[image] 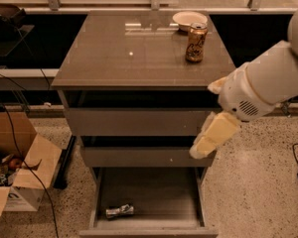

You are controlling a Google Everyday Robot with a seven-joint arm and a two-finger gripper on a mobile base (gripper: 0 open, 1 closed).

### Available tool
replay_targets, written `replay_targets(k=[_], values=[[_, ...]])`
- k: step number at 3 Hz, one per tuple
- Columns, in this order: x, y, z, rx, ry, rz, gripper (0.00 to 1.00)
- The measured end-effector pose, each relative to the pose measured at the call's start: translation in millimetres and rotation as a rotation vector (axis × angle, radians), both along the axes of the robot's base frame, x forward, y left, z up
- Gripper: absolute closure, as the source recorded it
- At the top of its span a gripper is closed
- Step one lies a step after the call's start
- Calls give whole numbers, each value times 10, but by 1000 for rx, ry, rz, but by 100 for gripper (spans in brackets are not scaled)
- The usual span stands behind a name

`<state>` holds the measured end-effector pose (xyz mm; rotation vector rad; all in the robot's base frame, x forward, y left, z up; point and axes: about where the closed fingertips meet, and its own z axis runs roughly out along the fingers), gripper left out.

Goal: Pick redbull can from bottom drawer and place on counter

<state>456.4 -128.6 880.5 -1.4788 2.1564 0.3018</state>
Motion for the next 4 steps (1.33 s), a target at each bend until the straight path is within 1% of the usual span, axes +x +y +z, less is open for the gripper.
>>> replay_targets(k=[1,2,3,4], values=[[42,220,-463,120,-9,21,0],[86,454,-986,231,2,47,0],[181,709,-1620,338,91,60,0],[181,719,-1820,360,129,56,0]])
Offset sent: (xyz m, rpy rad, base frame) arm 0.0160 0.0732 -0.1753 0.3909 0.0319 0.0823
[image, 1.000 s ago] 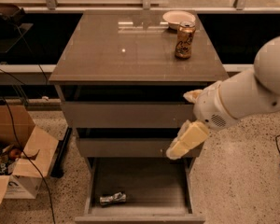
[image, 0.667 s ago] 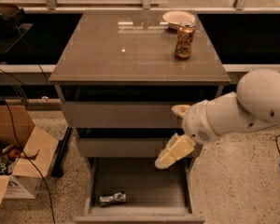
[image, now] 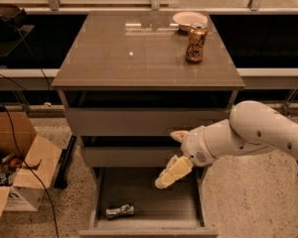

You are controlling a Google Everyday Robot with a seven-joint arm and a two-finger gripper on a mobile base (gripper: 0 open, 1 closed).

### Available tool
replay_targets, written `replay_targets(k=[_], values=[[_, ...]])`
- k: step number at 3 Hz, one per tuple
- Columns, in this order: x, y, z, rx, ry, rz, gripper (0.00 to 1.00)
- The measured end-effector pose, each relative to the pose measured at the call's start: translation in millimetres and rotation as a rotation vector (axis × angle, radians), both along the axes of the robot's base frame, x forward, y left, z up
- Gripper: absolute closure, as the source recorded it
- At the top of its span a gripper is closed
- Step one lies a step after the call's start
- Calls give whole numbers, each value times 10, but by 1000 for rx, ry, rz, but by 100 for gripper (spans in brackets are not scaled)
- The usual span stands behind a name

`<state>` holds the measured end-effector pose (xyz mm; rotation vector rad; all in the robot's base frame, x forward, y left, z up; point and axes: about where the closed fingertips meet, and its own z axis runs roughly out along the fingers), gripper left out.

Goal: Pick redbull can from bottom drawer and place on counter

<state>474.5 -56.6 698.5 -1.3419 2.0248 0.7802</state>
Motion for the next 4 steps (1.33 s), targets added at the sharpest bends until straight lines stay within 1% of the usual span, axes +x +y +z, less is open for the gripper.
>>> replay_targets(k=[1,2,4], values=[[-17,113,-221,-19,51,5,0],[-89,359,-772,3,114,26,0],[-182,608,-1689,86,137,75,0]])
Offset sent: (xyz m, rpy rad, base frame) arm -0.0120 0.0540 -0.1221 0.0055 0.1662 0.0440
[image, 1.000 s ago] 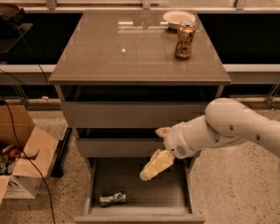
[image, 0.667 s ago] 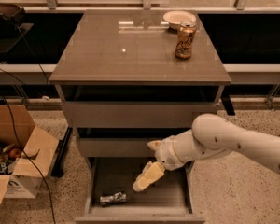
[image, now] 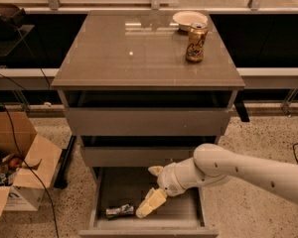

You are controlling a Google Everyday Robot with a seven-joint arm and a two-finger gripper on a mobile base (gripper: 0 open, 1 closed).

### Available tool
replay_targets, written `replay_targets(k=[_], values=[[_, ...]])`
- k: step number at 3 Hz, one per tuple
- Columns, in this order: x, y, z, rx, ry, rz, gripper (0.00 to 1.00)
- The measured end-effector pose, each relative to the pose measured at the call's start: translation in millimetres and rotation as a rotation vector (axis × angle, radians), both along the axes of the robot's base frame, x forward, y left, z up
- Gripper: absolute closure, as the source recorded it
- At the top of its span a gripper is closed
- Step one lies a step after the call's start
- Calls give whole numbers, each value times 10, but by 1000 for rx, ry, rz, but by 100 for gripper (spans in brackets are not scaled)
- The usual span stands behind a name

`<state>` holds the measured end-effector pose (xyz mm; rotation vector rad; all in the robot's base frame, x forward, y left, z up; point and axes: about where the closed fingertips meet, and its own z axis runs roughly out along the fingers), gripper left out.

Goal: Pick redbull can from bottom drawer and place on counter

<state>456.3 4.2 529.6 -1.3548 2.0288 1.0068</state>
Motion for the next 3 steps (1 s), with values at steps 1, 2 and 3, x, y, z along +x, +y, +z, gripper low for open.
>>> replay_targets(k=[1,2,3], values=[[54,96,-498,53,119,12,0],[10,121,-574,69,145,22,0],[73,149,-675,50,132,49,0]])
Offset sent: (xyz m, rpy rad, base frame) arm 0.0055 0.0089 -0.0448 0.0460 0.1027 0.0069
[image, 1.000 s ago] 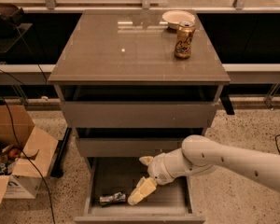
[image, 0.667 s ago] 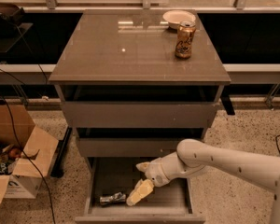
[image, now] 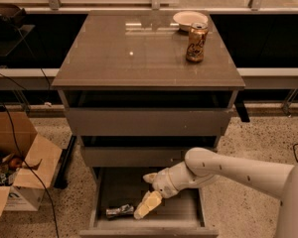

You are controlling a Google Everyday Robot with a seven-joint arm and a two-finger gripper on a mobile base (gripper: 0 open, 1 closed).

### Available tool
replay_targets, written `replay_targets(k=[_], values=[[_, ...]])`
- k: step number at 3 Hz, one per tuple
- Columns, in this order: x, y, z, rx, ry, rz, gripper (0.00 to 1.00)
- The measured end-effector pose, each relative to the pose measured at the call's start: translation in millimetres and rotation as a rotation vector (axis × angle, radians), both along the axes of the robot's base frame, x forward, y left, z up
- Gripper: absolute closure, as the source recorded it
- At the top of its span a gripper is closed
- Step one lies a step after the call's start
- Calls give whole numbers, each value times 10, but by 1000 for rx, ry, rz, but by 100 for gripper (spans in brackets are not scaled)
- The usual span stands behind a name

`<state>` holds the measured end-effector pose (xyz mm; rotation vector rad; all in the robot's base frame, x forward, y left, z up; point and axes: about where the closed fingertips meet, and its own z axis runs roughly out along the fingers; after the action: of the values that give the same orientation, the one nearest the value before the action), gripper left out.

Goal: Pick redbull can from bottom drawer and place on counter

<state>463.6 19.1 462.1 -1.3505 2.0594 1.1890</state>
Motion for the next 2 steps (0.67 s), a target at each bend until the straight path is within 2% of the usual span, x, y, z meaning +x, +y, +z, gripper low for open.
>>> replay_targets(k=[1,2], values=[[199,-18,-384,15,5,28,0],[336,1,-649,48,-47,33,0]])
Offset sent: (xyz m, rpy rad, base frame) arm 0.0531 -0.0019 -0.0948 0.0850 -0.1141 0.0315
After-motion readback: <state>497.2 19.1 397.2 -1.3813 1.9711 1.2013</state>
